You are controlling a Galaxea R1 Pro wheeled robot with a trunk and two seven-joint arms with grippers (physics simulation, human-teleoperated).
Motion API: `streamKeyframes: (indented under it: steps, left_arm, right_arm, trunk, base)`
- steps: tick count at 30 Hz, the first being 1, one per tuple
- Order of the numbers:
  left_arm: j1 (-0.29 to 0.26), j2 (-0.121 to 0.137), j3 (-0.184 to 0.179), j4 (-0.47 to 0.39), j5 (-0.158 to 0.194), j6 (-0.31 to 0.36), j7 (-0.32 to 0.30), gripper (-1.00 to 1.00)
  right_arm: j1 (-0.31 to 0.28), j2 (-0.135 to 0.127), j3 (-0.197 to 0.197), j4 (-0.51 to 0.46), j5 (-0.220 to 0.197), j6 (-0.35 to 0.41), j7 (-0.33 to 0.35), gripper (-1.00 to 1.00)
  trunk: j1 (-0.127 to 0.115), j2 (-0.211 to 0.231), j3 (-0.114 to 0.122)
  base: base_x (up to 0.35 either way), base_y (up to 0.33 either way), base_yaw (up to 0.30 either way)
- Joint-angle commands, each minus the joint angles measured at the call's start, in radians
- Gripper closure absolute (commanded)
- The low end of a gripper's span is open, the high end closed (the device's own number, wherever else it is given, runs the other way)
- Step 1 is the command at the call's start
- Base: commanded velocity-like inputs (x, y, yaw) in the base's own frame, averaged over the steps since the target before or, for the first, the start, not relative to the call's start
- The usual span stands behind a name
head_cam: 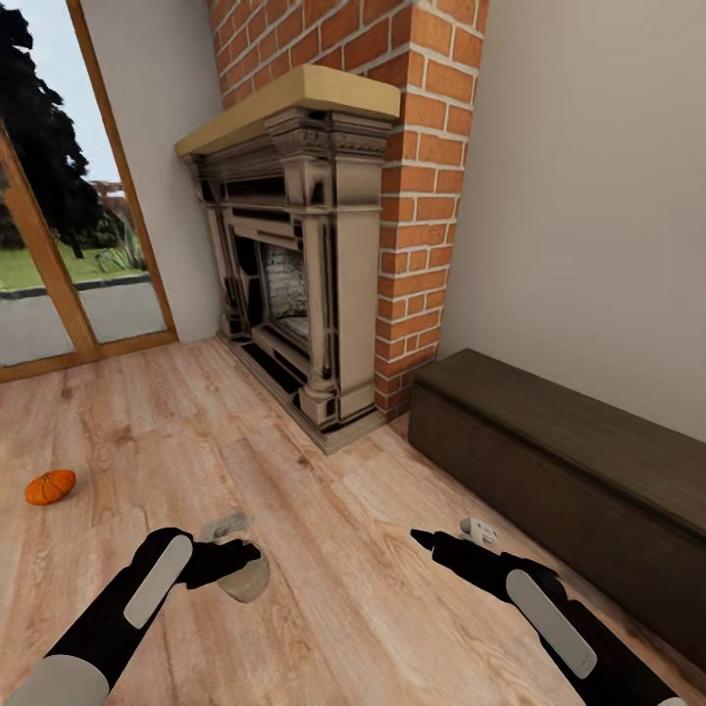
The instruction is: Place each of the two pumpkins and all three candles from the living room inside a cabinet in the living room (use any cabinet), then make sure every cabinet is closed, and position the cauldron so it is next to a table in the living room.
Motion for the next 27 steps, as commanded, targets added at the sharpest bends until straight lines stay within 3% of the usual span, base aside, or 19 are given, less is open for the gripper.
streamKeyframes:
  steps: [1, 14, 20, 27]
  left_arm:
    - [-0.001, 0.001, -0.003, -0.001, 0.01, 0.001, 0.011, 1.0]
    - [-0.001, 0.005, 0.002, -0.001, 0.009, 0.001, 0.011, 1.0]
    - [-0.001, 0.013, 0.066, -0.001, 0.007, 0.0, 0.019, 1.0]
    - [-0.001, 0.014, 0.08, -0.001, 0.003, -0.001, 0.018, 1.0]
  right_arm:
    - [0.0, -0.001, 0.002, -0.002, -0.009, 0.001, -0.007, -1.0]
    - [0.0, 0.0, 0.008, -0.002, -0.009, 0.001, -0.01, -1.0]
    - [0.0, 0.0, 0.008, -0.001, -0.009, 0.001, -0.01, -1.0]
    - [0.0, 0.0, 0.009, -0.001, -0.009, 0.001, -0.01, -1.0]
  trunk:
    - [-0.001, 0.0, 0.004]
    - [-0.006, 0.003, 0.062]
    - [-0.009, 0.004, 0.086]
    - [-0.011, 0.005, 0.101]
  base:
    - [0.0, 0.0, 0.26]
    - [0.0, 0.0, 0.272]
    - [0.0, 0.0, 0.287]
    - [0.0, 0.0, 0.29]
